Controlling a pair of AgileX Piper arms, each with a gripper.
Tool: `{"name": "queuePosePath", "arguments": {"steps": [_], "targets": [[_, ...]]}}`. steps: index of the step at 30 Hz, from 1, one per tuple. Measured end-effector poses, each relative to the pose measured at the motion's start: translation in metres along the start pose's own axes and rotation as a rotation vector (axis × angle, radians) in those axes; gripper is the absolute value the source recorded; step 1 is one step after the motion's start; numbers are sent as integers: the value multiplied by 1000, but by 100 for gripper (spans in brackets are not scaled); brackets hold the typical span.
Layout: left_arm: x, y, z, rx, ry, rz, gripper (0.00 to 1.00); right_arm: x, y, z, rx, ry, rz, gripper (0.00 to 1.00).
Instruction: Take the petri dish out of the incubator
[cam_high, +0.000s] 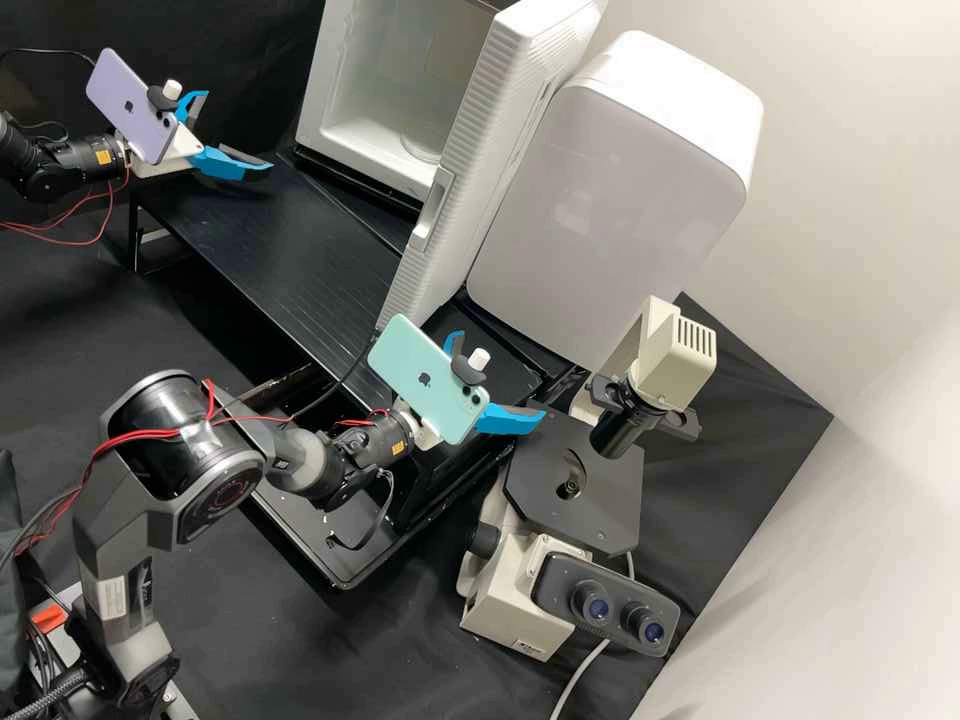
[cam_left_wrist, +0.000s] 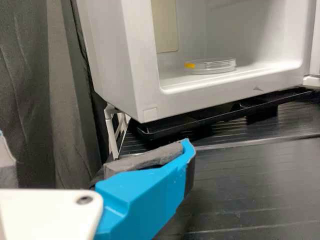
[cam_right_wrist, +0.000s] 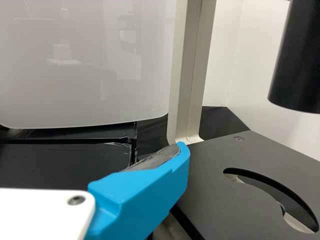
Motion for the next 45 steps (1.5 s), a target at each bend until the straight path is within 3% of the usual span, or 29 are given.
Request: {"name": "queuePosePath", "arguments": {"steps": [12,16,20,27,30,36,45], "targets": [[0,0,0,2,-5,-1,100,0,0,0,0,0,0,100],[-3,-2,6,-4,-57,-10,100,0,0,0,0,0,0,100],[-9,-1,24,-2,-146,-14,100,0,0,0,0,0,0,100],[-16,0,63,48,-341,-20,100,0,0,0,0,0,0,100],[-14,3,75,51,-400,-9,100,0,0,0,0,0,0,100],[-4,6,100,54,-470,6,100,0,0,0,0,0,0,100],[20,5,124,114,-550,4,100,0,0,0,0,0,0,100]]}}
